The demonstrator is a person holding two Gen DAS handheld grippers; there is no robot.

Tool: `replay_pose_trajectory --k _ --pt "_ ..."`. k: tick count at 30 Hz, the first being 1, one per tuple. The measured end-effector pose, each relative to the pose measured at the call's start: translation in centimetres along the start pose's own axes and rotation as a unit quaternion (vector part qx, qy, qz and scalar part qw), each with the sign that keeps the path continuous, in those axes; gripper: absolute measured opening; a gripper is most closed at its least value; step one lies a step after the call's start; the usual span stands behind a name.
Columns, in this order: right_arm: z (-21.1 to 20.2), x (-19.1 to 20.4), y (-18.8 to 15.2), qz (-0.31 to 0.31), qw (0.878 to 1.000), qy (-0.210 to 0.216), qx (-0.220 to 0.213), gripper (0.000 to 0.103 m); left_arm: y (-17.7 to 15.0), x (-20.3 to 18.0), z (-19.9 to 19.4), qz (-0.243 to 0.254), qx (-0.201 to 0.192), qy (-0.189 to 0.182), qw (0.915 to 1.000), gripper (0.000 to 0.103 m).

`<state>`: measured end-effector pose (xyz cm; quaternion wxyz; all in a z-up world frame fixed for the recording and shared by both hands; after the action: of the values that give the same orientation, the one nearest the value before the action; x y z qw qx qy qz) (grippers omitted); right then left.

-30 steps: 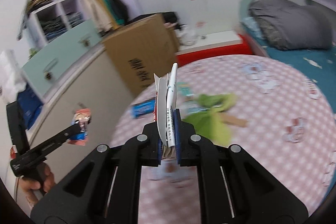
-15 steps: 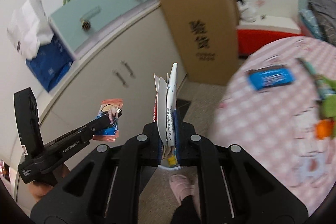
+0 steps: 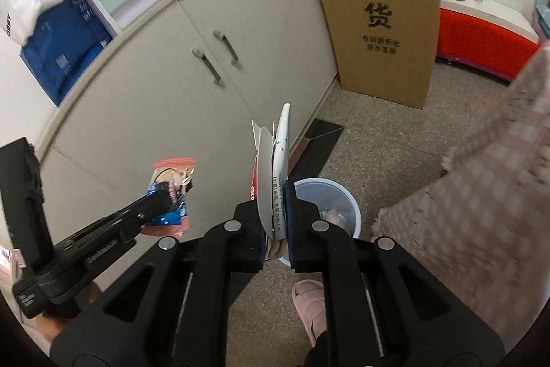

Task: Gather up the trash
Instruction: 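Carry both items to the wastebasket and open both grippers over it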

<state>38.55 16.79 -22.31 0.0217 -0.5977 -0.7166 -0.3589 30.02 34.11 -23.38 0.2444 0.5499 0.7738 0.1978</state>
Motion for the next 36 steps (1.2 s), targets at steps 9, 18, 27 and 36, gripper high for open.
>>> replay_pose_trajectory --k 9,18,27,36 --pt "5.0 -2.4 -1.7 0.007 0.999 -0.035 0.024 0.06 -0.5 1.2 3.8 0.0 0.032 0.008 0.9994 0.017" --pt "4.4 -4.3 -2.6 0.024 0.999 -0.044 0.017 0.067 -0.8 0.0 5.9 0.006 0.048 0.0 0.9988 0.017" --pt "4.1 -5.3 -2.6 0.038 0.998 -0.052 0.013 0.07 -0.8 -1.8 6.3 0.028 0.052 0.007 0.9983 0.017" --pt "3.7 -5.9 -2.4 0.033 0.998 -0.06 -0.004 0.072 -0.2 -3.3 7.0 0.048 0.053 0.031 0.997 0.018"
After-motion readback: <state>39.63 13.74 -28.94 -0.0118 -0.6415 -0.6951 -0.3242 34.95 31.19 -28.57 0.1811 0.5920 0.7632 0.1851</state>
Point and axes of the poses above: each gripper's, at about its wrist camera, not at the fingertips, and z roughly the way its jaws point, x to its left, y to its top, the point moved 2 cm from there along z, roughly the way its jaws point, and after that the axes turned 11 degrees about z, right-handed, at the moved point
